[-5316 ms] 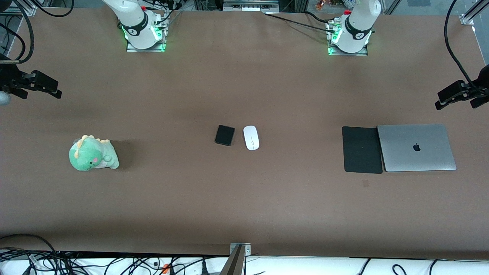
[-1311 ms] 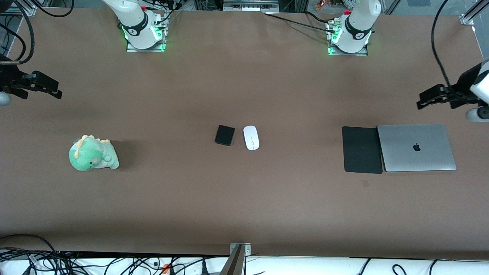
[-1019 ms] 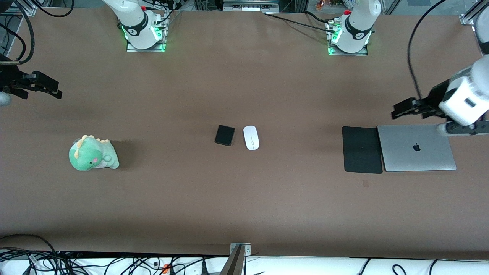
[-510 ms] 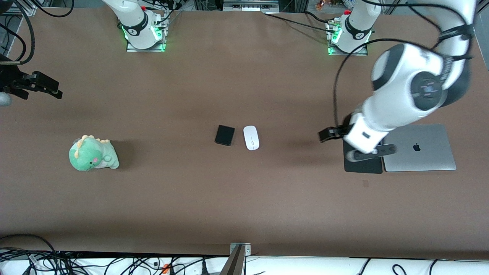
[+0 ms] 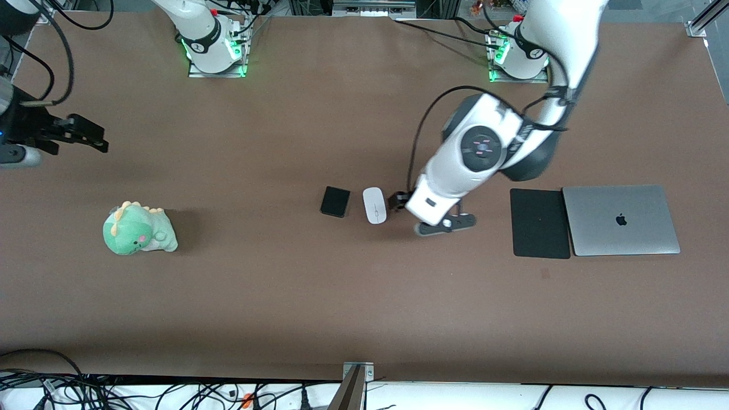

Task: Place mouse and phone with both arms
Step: 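Lower the left gripper onto the white mouse while the right gripper reaches out, then grasp the mouse with the left gripper while the right gripper nears the toy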

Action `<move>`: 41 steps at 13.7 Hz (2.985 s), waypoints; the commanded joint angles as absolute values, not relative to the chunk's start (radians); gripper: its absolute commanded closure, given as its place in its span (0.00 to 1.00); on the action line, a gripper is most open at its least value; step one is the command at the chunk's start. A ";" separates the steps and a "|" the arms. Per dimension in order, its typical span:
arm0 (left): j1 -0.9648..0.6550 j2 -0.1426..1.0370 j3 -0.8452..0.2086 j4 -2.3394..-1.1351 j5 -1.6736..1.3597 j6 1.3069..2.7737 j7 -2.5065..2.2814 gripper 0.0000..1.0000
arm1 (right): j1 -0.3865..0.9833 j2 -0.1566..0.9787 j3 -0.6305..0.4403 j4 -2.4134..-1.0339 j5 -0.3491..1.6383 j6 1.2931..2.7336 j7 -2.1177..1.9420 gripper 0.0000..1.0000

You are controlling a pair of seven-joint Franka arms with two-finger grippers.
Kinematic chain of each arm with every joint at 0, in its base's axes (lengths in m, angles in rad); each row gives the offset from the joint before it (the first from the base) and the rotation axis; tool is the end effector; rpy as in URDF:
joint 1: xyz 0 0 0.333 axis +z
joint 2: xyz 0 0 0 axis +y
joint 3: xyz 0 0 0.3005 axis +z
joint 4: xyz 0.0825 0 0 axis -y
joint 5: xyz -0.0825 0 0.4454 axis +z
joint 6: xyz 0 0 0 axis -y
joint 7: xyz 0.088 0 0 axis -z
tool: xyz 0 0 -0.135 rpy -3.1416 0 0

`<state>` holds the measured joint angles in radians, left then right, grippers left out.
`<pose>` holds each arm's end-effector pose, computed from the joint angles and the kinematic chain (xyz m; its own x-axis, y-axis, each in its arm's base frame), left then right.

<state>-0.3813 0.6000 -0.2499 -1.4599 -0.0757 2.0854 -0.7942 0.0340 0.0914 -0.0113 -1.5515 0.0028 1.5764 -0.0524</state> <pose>0.6263 -0.4345 0.2779 0.9654 0.2297 -0.1235 0.2484 -0.9540 0.1680 0.6384 0.0151 0.5344 0.9950 0.0749 -0.0663 0.0748 -0.9972 -0.0052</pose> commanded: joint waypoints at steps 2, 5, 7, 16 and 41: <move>-0.494 0.704 -0.232 -1.431 0.012 2.164 -0.940 0.00 | 0.052 0.153 -0.011 -1.531 -0.006 1.571 -0.061 0.00; -0.546 0.759 -0.232 -1.433 0.112 2.186 -1.038 0.00 | 0.057 0.193 -0.011 -1.531 -0.006 1.571 -0.064 0.00; -0.558 0.782 -0.230 -1.433 0.127 2.187 -1.058 0.00 | 0.057 0.210 -0.012 -1.531 -0.024 1.574 -0.066 0.00; -0.597 0.853 -0.218 -1.433 0.215 2.237 -1.169 0.00 | 0.083 0.282 -0.012 -1.531 0.059 1.629 -0.031 0.00; -0.247 0.631 -0.207 -1.500 0.273 2.086 -0.933 0.43 | 0.337 0.425 -0.012 -1.583 0.132 1.903 0.558 0.00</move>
